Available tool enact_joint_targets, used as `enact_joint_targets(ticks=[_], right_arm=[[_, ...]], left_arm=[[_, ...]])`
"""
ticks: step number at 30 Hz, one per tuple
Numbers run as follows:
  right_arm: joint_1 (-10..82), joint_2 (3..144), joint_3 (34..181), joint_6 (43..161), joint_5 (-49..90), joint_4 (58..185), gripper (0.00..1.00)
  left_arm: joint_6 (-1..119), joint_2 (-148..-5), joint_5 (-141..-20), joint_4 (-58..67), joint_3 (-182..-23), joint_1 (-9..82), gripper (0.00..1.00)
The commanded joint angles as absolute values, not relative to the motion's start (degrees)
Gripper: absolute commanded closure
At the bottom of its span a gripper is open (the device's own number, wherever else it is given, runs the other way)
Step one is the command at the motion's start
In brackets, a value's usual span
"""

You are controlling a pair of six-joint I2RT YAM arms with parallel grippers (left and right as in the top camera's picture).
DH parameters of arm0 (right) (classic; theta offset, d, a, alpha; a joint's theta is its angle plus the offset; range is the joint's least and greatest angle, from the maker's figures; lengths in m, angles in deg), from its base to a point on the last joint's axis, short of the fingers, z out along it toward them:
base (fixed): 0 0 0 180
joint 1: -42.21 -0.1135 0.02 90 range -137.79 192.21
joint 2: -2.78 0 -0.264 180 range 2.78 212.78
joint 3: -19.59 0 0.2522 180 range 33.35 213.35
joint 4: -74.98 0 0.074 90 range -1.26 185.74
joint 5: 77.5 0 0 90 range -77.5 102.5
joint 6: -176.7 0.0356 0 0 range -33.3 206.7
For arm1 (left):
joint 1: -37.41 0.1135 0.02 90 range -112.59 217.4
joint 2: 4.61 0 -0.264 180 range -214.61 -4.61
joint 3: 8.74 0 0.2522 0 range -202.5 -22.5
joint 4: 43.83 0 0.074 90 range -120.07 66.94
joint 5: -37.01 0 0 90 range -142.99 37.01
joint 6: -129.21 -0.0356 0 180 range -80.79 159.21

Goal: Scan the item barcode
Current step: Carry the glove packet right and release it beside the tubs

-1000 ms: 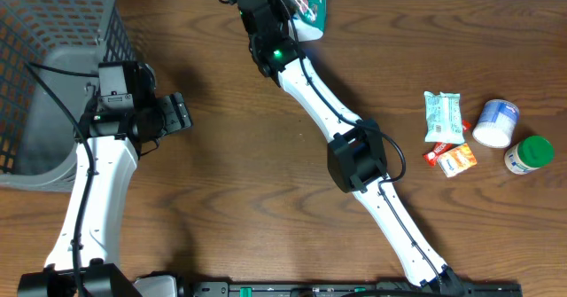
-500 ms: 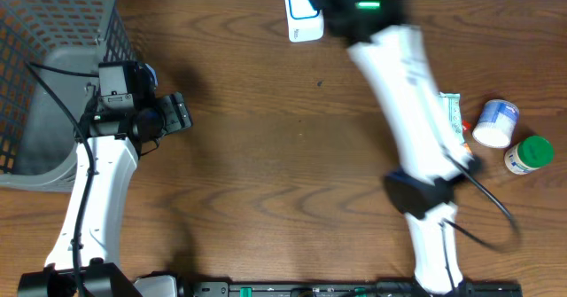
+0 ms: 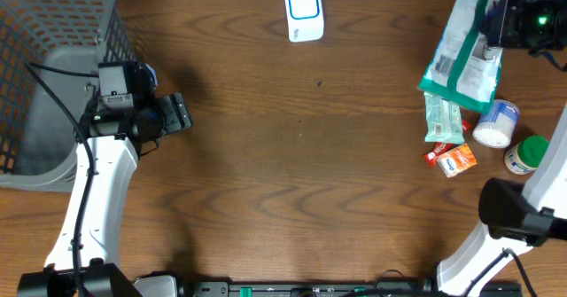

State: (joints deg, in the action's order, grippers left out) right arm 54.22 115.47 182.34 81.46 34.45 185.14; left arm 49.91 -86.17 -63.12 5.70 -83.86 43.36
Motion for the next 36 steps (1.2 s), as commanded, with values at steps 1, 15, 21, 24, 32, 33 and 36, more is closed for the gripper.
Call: enact_joint_targets(ticks=[1,15,21,24,32,33,36], right_arm=[[56.1,115.9,169.7,76.6,38.3,186.0,0.99],[56.3,115.9,121.7,73.0,27.5,154.8,0.67],[56.4,115.8,123.3,74.0,26.1,157.1,0.01],[56.5,115.8,127.3,77.7,20.2,160.7,0.01],[56.5,115.9,133.9,79.6,20.0,164.3,0.01],[56.4,115.9,133.9,79.6,20.0,164.3,0.01],[56.4,115.9,133.9,79.6,20.0,164.3,0.01]], left_arm=[[50.2,-86.2,-62.8,5.7,-83.6,43.5,0.16],[50.2,-86.2,-62.8,5.7,-83.6,43.5,0.16],[50.2,-86.2,-62.8,5.7,-83.6,43.5,0.16],[50.2,-86.2,-62.8,5.7,-83.6,43.5,0.16],[50.2,-86.2,-62.8,5.7,-83.6,43.5,0.16],[50.2,-86.2,-62.8,5.7,-83.6,43.5,0.16],[50.2,-86.2,-62.8,5.7,-83.6,43.5,0.16]])
